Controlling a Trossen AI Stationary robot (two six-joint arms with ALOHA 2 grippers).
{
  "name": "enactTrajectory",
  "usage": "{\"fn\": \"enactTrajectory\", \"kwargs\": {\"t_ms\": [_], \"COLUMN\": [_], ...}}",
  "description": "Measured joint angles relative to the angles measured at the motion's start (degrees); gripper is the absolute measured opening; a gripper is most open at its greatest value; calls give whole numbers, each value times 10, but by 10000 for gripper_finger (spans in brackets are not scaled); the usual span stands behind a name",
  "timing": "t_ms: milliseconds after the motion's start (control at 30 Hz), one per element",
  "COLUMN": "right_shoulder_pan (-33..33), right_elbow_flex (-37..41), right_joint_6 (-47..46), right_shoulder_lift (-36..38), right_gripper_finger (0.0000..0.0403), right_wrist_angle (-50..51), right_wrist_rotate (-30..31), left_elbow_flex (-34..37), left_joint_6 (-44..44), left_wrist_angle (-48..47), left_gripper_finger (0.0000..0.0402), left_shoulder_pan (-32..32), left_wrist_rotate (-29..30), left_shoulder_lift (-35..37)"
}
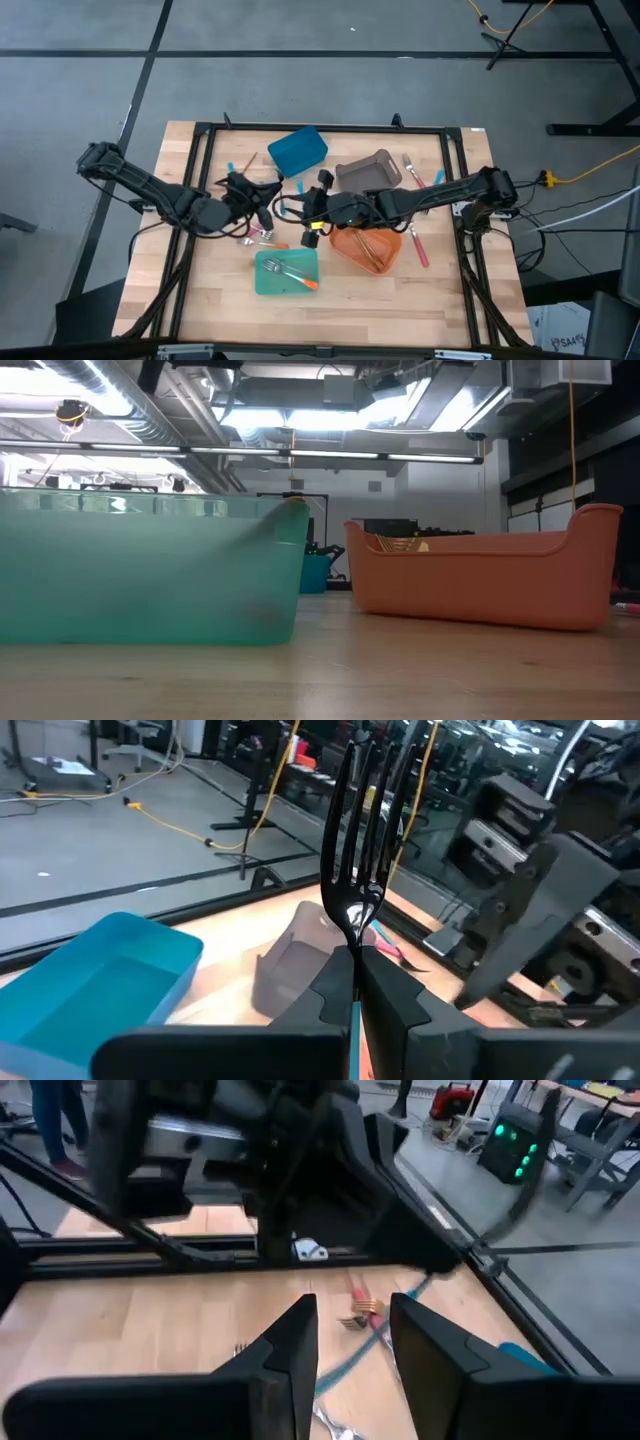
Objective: Sort silverware by color (type)
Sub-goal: Put the blue fork into the black bin
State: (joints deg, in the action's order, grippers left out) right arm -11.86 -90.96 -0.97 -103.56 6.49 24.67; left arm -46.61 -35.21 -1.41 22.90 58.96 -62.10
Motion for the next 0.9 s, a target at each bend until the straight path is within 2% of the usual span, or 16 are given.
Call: {"fn": "enactTrajectory", "kwargs": {"t_ms": [200,333,900], "right_shoulder_pan": [7,6,-13], "right_elbow_flex": [0,0,0], "right_joint_6": [0,-2,-39], "right_shoulder_lift": [-18,-23,-21], "right_gripper_finger": [115,115,115], "right_wrist_angle": [-33,-28,15], "right_wrist_rotate": [17,47,89], "left_elbow_flex": [0,0,0], "left_joint_6": [28,30,29], "left_wrist_angle": [53,60,59], "left_gripper_finger": [4,4,4], "left_shoulder_pan": [-6,-6,-6], "left_wrist_rotate": [-14,-7,-3], "left_shoulder_lift": [-31,-44,-48]}}
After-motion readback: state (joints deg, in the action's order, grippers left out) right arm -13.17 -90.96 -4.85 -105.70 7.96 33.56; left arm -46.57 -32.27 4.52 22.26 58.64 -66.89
